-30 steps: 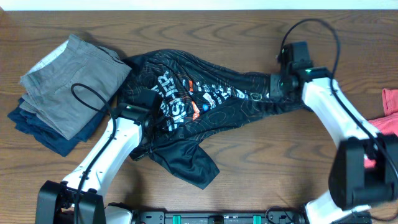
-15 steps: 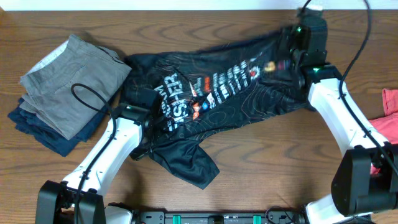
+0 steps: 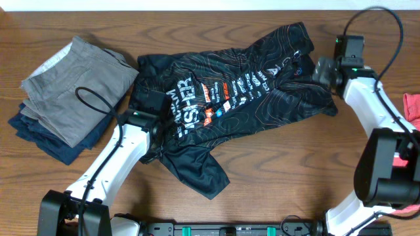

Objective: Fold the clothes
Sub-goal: 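Pull the jersey's right edge outward with the right gripper to flatten it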

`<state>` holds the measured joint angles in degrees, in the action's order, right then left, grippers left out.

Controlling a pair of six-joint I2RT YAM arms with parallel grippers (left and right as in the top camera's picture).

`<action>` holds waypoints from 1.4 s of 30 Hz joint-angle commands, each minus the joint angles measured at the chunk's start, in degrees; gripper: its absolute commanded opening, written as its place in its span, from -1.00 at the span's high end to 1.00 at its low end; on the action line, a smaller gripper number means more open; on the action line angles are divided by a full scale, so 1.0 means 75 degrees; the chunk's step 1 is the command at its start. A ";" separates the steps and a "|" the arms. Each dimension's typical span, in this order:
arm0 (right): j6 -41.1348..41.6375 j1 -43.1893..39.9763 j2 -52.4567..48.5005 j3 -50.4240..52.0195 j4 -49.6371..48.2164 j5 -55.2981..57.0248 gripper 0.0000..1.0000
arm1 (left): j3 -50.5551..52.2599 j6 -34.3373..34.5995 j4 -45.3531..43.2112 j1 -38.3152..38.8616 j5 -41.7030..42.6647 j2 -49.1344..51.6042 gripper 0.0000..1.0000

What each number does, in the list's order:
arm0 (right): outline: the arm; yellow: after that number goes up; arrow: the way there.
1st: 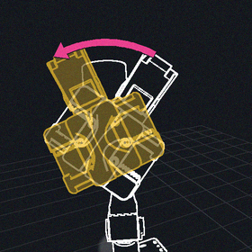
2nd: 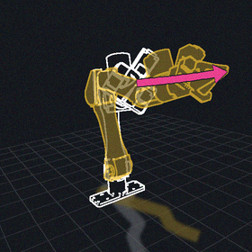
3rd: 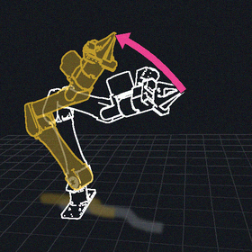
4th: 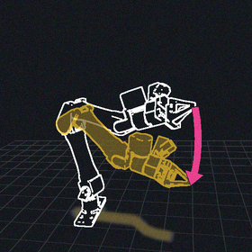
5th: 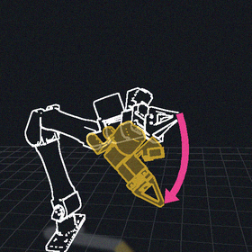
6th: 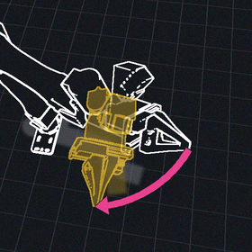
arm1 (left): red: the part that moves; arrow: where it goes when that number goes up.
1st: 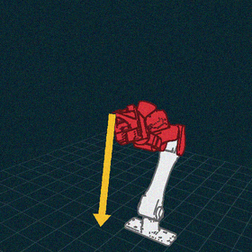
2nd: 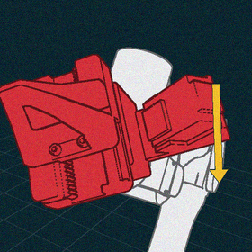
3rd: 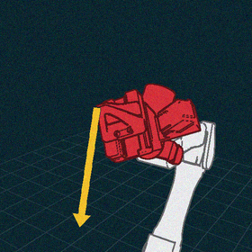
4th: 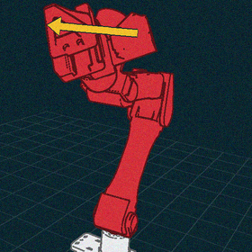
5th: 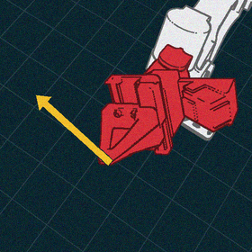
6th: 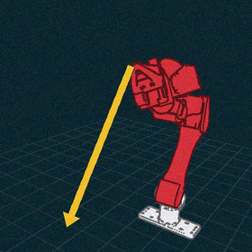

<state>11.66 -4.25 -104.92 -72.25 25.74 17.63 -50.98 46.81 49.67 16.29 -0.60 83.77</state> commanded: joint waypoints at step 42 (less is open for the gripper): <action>0.5269 -0.0574 0.0431 0.1865 0.0146 -0.0968 -0.19 | 0.0026 -0.0099 0.0017 0.0023 -0.0128 -0.0038 0.88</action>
<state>50.78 -7.99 -102.83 -58.61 26.92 11.31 -50.94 46.44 49.56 16.29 -0.62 83.77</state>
